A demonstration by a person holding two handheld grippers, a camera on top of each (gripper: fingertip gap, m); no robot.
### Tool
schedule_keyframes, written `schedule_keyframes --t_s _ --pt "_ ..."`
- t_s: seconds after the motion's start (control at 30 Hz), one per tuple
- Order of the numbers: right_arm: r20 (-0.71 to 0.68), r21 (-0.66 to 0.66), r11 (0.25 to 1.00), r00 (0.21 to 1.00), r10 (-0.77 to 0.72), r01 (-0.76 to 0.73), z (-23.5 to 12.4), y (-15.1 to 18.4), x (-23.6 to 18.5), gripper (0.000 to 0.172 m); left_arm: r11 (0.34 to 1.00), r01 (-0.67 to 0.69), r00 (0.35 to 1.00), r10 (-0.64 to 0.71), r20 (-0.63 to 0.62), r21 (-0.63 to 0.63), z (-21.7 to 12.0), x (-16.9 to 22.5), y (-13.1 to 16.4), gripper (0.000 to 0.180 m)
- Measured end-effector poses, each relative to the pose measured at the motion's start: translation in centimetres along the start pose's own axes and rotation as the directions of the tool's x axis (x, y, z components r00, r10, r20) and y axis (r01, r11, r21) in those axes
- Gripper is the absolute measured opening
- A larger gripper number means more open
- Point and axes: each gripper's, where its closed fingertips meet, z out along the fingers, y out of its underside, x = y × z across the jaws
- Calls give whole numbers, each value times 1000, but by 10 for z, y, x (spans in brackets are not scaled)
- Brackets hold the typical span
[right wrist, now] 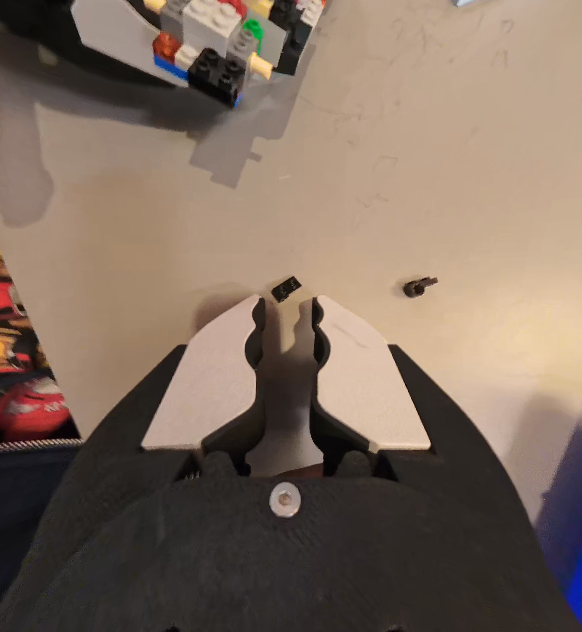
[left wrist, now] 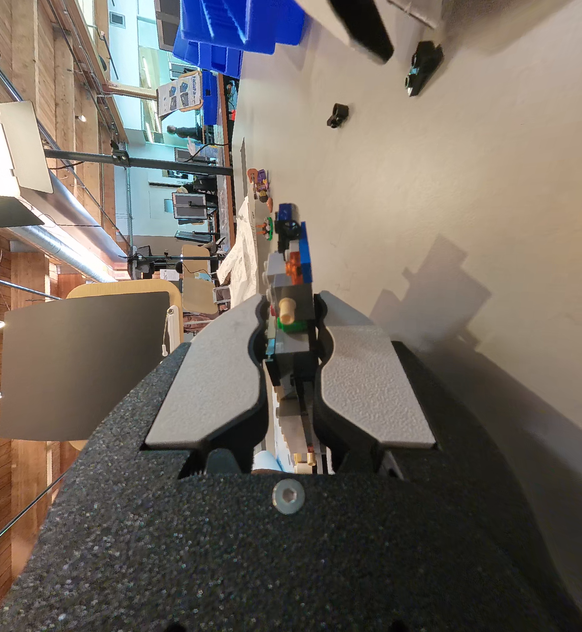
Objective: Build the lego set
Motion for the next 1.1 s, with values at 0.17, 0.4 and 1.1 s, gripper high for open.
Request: schedule_keyframes --t_s 0.17,0.4,1.1 --pt "-132 80 983 975 177 -167 -4 -1 -10 26 1000 10 1000 -10 13 -6 0 -4 2 26" --pt "-240 64 984 954 179 -168 9 1 -5 22 999 -38 998 38 44 -11 0 -3 0 26" --pt "-158 227 961 979 -125 160 -15 -89 -48 9 998 -64 997 64 38 -6 4 0 -3 26"
